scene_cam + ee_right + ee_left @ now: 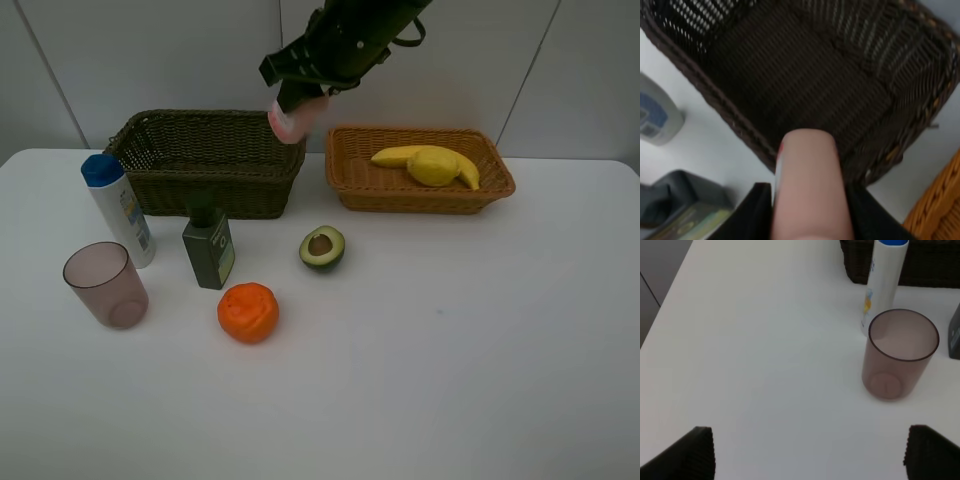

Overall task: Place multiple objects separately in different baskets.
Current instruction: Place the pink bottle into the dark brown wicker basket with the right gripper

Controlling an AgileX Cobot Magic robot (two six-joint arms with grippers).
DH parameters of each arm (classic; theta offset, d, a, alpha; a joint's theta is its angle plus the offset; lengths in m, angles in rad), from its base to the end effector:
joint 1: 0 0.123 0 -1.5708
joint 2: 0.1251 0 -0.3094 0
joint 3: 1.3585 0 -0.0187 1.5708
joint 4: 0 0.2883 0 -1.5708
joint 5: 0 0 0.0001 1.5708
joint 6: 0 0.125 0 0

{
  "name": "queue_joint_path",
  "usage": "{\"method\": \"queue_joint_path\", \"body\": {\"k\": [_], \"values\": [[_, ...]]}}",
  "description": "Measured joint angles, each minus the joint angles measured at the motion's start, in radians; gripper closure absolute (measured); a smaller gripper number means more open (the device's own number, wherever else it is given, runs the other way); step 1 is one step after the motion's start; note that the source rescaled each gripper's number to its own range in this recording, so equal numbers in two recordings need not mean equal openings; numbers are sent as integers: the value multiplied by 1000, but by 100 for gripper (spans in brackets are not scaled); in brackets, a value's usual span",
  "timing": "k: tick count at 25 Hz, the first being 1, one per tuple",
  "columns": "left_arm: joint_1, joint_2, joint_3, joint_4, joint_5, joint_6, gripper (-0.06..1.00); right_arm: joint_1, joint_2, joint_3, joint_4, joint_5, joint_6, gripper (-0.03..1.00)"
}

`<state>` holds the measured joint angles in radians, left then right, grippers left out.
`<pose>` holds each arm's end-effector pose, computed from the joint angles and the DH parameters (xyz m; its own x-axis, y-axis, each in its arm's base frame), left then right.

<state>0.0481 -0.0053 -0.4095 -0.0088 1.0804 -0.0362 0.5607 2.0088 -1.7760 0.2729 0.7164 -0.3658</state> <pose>0.0412 0.0010 0.2467 -0.5439 -0.0666 -0.8365 -0.0636 0.9973 -0.0380 0.4412 0.3032 0.2694 -0.5268 -0.5134 -0.6775 -0.7147 0.6990 0.0261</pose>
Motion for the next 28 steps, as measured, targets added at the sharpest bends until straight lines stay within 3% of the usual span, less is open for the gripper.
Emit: {"method": "queue_joint_path", "body": {"k": [9,15,22,28], "values": [[0,0,0,0,0,0,-6,0,79,-5,189,-260,-86,97],[0,0,0,0,0,0,-6,0,130,-5,229,-384,-89,97],[0,0,0,0,0,0,-6,0,195,-5,236,-471,-89,97],[0,0,0,0,0,0,-6,0,252,-37,239,-485,-89,97]]}}
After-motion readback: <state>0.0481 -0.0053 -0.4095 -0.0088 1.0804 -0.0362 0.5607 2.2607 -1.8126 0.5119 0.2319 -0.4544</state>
